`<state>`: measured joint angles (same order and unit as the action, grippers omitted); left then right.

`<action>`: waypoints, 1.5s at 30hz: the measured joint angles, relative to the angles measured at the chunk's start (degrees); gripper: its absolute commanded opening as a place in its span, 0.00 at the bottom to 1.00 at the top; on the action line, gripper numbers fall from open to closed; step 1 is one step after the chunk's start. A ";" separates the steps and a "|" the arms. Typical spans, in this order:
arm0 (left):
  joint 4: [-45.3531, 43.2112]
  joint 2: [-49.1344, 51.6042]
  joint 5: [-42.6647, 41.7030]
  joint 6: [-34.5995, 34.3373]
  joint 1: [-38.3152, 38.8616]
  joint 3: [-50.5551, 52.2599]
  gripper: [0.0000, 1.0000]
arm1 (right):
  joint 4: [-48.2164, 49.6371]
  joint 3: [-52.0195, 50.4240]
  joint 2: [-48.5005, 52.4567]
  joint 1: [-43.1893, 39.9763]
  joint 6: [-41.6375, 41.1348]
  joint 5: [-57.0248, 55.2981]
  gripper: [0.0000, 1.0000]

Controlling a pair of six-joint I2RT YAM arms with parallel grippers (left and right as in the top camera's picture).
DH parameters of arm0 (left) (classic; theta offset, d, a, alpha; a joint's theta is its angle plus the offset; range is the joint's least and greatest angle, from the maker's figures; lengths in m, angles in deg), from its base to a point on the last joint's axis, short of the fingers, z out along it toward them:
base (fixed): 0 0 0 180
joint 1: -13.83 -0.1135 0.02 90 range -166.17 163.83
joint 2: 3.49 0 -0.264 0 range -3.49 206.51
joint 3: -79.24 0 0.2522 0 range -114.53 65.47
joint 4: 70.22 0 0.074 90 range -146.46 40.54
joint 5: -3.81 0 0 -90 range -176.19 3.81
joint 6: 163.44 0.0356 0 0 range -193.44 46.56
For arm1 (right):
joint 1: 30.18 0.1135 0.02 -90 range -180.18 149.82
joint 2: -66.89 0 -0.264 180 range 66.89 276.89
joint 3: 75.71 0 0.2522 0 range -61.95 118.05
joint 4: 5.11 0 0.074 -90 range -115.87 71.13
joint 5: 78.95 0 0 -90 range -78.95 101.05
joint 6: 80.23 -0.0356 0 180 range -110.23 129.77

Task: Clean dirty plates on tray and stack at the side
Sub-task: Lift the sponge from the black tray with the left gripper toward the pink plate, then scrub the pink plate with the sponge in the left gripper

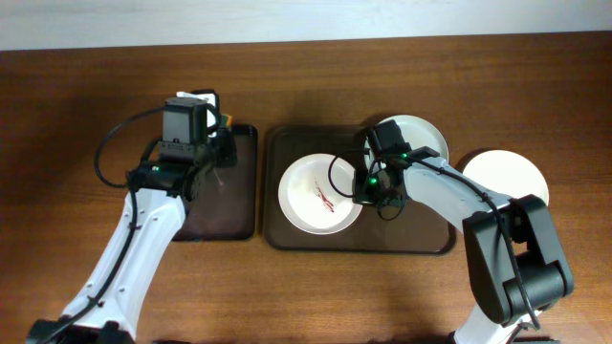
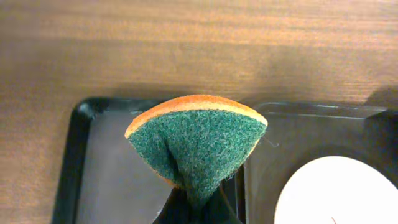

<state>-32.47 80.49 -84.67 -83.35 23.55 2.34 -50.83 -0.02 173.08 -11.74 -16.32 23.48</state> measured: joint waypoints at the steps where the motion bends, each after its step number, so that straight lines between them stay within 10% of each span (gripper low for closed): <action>1: -0.37 -0.33 0.00 0.92 0.00 0.00 0.00 | 0.02 0.00 0.00 0.00 0.02 0.00 0.06; 20: 2.43 -3.72 0.00 4.59 0.00 -0.02 0.00 | 0.00 0.00 -0.02 0.00 0.17 0.00 0.05; 45: 4.44 17.92 -5.60 4.59 7.43 1.07 0.00 | -0.70 0.00 -0.17 0.00 0.17 -0.20 0.05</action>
<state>-28.03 98.41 -90.27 -78.76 30.98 3.41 -51.53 -0.02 172.91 -11.74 -16.14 23.28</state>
